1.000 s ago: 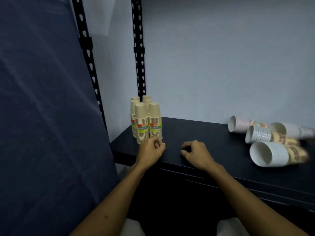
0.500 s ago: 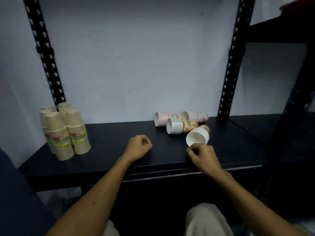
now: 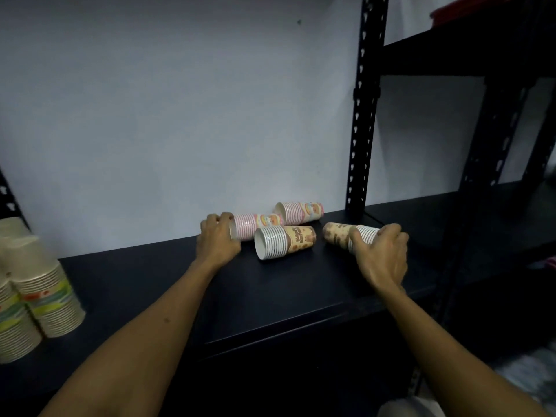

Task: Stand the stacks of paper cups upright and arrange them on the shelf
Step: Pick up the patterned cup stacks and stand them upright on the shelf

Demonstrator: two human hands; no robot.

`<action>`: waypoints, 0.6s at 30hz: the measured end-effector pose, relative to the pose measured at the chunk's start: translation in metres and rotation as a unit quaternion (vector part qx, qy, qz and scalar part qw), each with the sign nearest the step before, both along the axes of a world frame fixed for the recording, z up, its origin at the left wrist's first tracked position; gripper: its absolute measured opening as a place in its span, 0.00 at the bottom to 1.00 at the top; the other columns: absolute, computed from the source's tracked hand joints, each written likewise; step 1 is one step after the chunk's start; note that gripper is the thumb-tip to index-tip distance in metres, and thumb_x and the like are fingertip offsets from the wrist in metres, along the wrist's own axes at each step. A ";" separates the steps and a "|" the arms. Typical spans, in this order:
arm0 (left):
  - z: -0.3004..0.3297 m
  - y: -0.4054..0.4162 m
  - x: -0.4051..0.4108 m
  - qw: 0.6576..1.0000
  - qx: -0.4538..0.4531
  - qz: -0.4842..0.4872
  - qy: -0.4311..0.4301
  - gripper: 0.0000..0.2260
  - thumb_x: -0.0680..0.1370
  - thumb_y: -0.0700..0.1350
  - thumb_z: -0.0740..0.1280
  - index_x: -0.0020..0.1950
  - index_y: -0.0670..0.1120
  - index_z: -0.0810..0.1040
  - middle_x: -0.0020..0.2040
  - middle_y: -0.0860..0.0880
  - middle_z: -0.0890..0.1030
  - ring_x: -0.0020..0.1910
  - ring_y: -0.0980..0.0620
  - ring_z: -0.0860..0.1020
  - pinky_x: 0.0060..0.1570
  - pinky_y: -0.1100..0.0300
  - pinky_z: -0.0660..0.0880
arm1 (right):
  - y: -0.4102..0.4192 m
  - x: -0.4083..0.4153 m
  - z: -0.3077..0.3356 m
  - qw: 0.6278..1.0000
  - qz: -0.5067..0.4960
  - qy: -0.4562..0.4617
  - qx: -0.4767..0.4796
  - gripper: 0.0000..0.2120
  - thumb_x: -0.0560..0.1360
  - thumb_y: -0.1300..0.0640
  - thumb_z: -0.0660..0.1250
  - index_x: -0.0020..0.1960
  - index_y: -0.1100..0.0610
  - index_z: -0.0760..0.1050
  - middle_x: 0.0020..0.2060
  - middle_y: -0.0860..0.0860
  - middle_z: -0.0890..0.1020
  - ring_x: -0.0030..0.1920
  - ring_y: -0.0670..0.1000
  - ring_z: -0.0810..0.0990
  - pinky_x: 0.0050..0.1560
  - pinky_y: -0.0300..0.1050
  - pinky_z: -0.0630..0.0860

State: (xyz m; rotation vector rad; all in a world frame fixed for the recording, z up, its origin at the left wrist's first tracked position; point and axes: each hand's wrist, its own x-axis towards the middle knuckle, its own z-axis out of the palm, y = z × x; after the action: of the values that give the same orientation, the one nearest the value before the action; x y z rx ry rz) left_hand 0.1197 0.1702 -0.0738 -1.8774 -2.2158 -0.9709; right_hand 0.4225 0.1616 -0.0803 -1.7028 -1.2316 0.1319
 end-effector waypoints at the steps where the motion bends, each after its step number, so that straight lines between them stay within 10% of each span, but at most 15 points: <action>1: 0.004 0.009 0.000 1.000 -0.016 -0.013 0.020 0.30 0.71 0.40 0.68 0.72 0.47 0.64 0.71 0.42 0.64 0.70 0.42 0.63 0.63 0.44 0.68 | 0.008 0.004 -0.002 0.998 -0.004 -0.060 0.013 0.30 0.68 0.37 0.67 0.59 0.58 0.67 0.60 0.60 0.70 0.58 0.61 0.71 0.55 0.57 0.73; 5: 0.006 0.045 -0.005 0.983 -0.139 -0.079 0.085 0.39 0.72 0.42 0.68 0.78 0.48 0.51 0.79 0.47 0.49 0.78 0.48 0.49 0.72 0.44 0.58 | 0.037 0.017 -0.009 0.964 0.088 -0.247 -0.036 0.36 0.70 0.39 0.68 0.72 0.53 0.62 0.75 0.56 0.59 0.74 0.60 0.54 0.67 0.62 0.59; 10: -0.005 0.070 -0.011 0.991 -0.113 -0.030 0.063 0.32 0.73 0.53 0.69 0.72 0.42 0.63 0.68 0.40 0.69 0.66 0.40 0.68 0.61 0.45 0.71 | 0.055 0.021 -0.011 0.946 0.116 -0.296 -0.061 0.34 0.72 0.50 0.69 0.74 0.55 0.61 0.70 0.55 0.67 0.67 0.59 0.65 0.64 0.56 0.63; 18: -0.025 0.022 -0.003 0.990 0.025 0.031 -0.137 0.19 0.73 0.46 0.70 0.61 0.42 0.71 0.57 0.43 0.77 0.55 0.41 0.76 0.47 0.53 0.71 | 0.046 0.019 -0.026 0.986 0.143 0.078 0.027 0.30 0.72 0.45 0.71 0.68 0.57 0.68 0.58 0.57 0.78 0.56 0.58 0.78 0.56 0.57 0.76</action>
State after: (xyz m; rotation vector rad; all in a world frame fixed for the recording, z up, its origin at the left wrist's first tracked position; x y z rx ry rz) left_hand 0.1167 0.1917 -0.0990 -1.7322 -2.3534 -1.3317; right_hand 0.4415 0.2075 -0.1063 -1.4333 -1.3423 0.3948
